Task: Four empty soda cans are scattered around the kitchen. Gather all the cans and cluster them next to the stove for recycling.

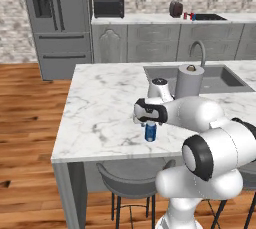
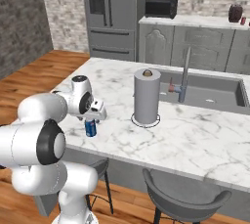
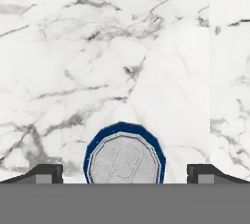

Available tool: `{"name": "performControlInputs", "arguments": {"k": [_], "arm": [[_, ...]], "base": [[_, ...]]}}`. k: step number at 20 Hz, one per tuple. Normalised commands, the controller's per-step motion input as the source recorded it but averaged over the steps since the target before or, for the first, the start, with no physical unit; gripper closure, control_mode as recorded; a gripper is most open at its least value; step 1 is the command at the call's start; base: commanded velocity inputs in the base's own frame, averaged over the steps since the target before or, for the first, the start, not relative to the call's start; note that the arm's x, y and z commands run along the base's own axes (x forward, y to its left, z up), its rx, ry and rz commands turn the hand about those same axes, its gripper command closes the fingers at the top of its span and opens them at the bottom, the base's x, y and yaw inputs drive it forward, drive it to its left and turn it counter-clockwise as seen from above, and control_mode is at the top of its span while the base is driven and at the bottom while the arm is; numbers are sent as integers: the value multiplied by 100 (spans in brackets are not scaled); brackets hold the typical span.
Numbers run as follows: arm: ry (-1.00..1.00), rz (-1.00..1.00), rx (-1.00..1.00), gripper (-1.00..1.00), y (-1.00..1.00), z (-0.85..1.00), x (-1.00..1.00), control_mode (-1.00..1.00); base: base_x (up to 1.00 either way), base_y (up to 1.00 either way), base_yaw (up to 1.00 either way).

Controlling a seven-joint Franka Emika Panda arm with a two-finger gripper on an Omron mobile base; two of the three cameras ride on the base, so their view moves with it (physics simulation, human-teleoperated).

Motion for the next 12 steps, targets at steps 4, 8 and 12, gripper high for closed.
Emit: {"name": "performControlInputs", "arguments": {"k": [4, 8, 12], "arm": [[1, 0, 0, -100, 1, -12, 10, -100], [2, 0, 0, -100, 0, -12, 5, -100], [4, 0, 0, -100, 2, -15, 0, -100]], "base": [[0, 0, 0], [0, 0, 0], [0, 0, 0]]}}
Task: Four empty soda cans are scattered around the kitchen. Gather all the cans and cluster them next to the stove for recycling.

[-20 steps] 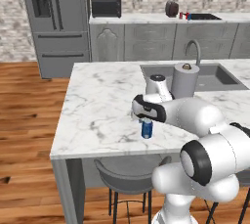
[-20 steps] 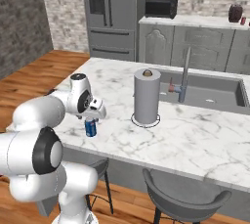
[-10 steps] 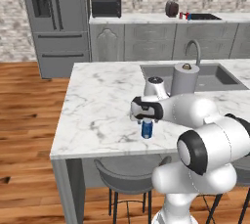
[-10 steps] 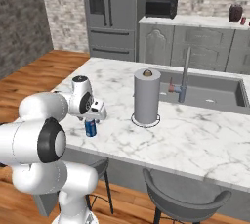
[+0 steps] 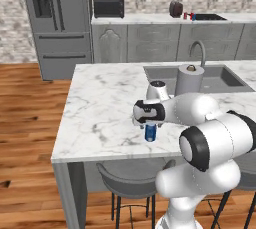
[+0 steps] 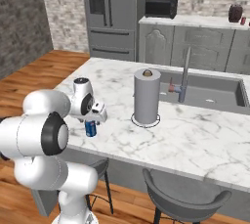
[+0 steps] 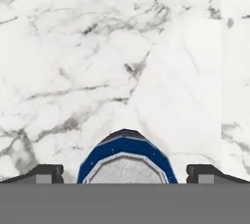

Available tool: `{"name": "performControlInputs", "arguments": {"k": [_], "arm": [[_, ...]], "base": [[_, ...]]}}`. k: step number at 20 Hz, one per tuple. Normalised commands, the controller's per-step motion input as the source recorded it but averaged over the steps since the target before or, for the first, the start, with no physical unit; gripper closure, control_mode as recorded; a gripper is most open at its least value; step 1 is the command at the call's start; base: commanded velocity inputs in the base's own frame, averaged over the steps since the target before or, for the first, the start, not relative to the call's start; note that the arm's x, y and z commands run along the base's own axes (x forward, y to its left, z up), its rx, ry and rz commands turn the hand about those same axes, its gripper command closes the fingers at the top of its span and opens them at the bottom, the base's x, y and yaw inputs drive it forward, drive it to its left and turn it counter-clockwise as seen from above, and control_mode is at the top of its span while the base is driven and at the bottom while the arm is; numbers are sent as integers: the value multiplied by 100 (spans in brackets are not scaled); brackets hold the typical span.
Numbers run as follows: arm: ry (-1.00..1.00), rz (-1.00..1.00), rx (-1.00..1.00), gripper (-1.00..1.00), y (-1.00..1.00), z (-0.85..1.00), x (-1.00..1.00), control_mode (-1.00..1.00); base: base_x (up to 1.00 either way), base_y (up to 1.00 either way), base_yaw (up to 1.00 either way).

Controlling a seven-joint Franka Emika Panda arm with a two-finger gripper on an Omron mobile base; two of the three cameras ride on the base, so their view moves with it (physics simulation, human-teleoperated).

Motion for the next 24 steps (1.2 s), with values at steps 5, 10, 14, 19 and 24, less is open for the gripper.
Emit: {"name": "performControlInputs", "arguments": {"k": [5, 10, 14, 19, 24], "arm": [[3, 0, 0, -100, 2, -13, 0, -100], [3, 0, 0, -100, 0, -8, 0, -100], [6, 0, 0, 100, 0, -10, -2, -100], [1, 0, 0, 100, 0, -4, -2, -100], [-7, 0, 0, 100, 0, 10, -11, -100]], "base": [[0, 0, 0], [0, 0, 0], [0, 0, 0], [0, 0, 0], [0, 0, 0]]}}
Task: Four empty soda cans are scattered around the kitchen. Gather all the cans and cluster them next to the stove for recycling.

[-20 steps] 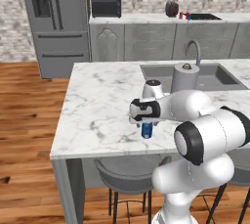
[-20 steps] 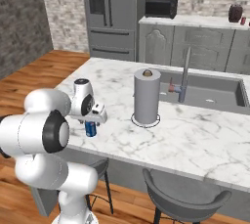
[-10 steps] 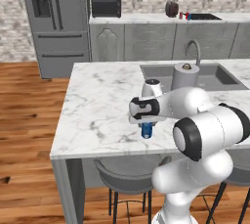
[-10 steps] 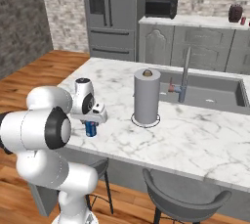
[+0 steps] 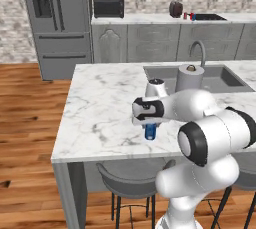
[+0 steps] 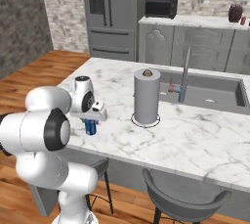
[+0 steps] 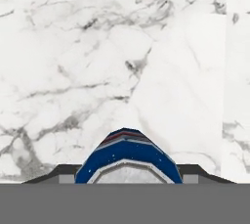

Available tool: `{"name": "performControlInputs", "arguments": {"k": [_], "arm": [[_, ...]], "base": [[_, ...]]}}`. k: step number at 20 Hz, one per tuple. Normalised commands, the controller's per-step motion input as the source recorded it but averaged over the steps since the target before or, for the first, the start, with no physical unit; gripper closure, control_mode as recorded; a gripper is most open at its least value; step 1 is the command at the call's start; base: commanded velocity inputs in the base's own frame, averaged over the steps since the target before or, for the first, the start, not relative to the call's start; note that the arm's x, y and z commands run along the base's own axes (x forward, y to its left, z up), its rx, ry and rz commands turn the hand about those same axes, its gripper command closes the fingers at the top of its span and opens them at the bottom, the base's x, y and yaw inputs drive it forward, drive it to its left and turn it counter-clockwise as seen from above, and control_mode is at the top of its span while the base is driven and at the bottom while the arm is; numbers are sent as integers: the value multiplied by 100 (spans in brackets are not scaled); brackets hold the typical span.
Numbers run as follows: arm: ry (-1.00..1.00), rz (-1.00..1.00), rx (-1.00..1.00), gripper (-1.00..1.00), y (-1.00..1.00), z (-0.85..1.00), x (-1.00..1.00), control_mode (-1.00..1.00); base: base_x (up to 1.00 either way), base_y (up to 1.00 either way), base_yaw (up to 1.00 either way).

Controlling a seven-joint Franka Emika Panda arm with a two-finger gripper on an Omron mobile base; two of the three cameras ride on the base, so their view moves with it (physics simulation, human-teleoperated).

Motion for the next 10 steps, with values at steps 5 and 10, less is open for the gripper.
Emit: {"name": "performControlInputs", "arguments": {"k": [5, 10], "arm": [[-7, 0, 0, 100, 0, 29, -24, -100], [0, 0, 0, 100, 0, 34, -32, -100]], "base": [[0, 0, 0], [0, 0, 0]]}}
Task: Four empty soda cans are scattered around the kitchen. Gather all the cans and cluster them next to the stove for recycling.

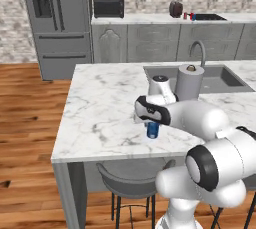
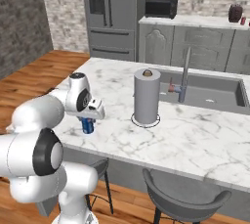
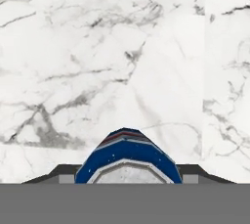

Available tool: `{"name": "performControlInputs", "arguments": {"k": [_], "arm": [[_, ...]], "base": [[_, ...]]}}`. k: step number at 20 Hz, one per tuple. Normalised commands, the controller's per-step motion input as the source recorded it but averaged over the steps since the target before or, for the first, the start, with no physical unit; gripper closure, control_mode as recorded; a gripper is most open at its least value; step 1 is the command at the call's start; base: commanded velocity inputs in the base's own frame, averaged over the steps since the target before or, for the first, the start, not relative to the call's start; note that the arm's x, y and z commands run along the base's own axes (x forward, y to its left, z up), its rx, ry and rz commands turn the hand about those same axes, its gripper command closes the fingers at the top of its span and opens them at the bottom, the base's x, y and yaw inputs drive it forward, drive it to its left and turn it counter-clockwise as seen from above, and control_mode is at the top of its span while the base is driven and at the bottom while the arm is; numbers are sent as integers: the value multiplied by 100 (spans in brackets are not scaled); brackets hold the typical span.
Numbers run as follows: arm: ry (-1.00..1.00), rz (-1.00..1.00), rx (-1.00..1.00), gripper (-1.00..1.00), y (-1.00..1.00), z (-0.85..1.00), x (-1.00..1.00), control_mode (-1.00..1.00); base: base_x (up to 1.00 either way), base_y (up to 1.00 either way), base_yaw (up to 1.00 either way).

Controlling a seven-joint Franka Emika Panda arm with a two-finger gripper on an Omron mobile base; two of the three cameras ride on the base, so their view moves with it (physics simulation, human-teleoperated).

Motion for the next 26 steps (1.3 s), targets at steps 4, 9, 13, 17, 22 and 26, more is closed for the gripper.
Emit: {"name": "performControlInputs", "arguments": {"k": [4, 9, 13, 17, 22, 26], "arm": [[0, 0, 0, 100, 0, 34, -29, -100], [-1, 0, 0, 100, 0, 25, -24, -100], [-1, 0, 0, 100, -2, 23, -22, -100], [-4, 0, 0, 100, -4, 28, -23, -100], [-3, 0, 0, 100, -6, 31, -27, -100], [-5, 0, 0, 100, -9, 29, -26, -100]], "base": [[0, 0, 0], [0, 0, 0], [0, 0, 0], [0, 0, 0], [0, 0, 0], [0, 0, 0]]}}
